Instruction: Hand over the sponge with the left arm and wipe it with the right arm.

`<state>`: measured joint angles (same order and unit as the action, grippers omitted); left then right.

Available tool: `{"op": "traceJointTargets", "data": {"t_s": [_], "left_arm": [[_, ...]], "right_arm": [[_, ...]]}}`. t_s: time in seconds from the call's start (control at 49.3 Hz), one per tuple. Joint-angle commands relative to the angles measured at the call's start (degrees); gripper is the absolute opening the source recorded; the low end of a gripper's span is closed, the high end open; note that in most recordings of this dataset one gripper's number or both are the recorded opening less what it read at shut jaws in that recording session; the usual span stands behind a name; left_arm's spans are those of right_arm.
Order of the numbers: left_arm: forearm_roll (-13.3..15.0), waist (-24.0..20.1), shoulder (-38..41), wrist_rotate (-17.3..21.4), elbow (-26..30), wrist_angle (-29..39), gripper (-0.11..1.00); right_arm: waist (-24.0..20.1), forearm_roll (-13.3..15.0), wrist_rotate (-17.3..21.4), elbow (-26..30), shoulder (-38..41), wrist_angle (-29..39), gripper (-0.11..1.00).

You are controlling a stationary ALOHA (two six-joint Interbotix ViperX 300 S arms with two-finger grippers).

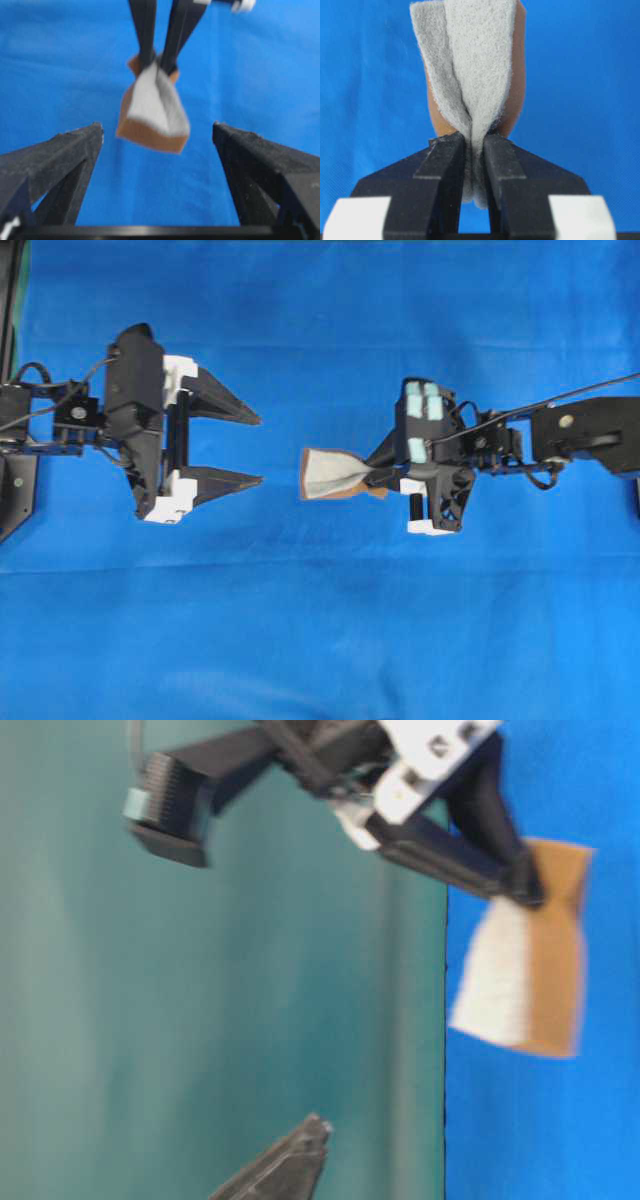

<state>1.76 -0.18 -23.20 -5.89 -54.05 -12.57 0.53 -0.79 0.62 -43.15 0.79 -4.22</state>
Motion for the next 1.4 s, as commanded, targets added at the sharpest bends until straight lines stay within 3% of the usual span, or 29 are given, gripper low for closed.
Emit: {"op": "traceJointTargets", "data": {"t_s": [0.0, 0.223, 0.487, 0.609, 0.872, 1.055, 1.258, 1.38], "left_arm": [[-0.09, 0.18, -1.41, 0.09, 0.09, -1.05, 0.88], [-0.09, 0.18, -1.32, 0.26, 0.0, -0.88, 0.87], [-0.09, 0.18, -1.32, 0.18, 0.0, -0.88, 0.87], [-0.09, 0.18, -1.32, 0.18, 0.0, -0.97, 0.87], [-0.09, 0.18, -1.41, 0.18, 0.0, -0.79, 0.87], [-0.09, 0.18, -1.32, 0.18, 0.0, -0.7, 0.87], [-0.09, 0.18, -1.32, 0.18, 0.0, -0.62, 0.87], [-0.09, 0.18, -1.32, 0.18, -0.09, -0.53, 0.87]], "right_arm": [[-0.09, -0.09, 0.18, 0.97, 1.49, -0.18, 0.17], [-0.09, -0.09, 0.18, 2.2, 7.21, -0.18, 0.17], [1.67, 0.0, -0.18, 2.2, 7.65, 0.53, 0.17], [5.1, 0.26, -0.62, 1.85, 7.56, 1.32, 0.17], [15.29, 5.1, -1.32, 2.2, 7.03, 1.32, 0.17], [19.16, 7.12, -1.41, 2.9, 7.03, 1.41, 0.17], [18.63, 7.12, -0.7, 2.72, 7.12, 1.41, 0.17], [14.5, 6.24, 0.0, 2.29, 7.03, 2.02, 0.17]]}}
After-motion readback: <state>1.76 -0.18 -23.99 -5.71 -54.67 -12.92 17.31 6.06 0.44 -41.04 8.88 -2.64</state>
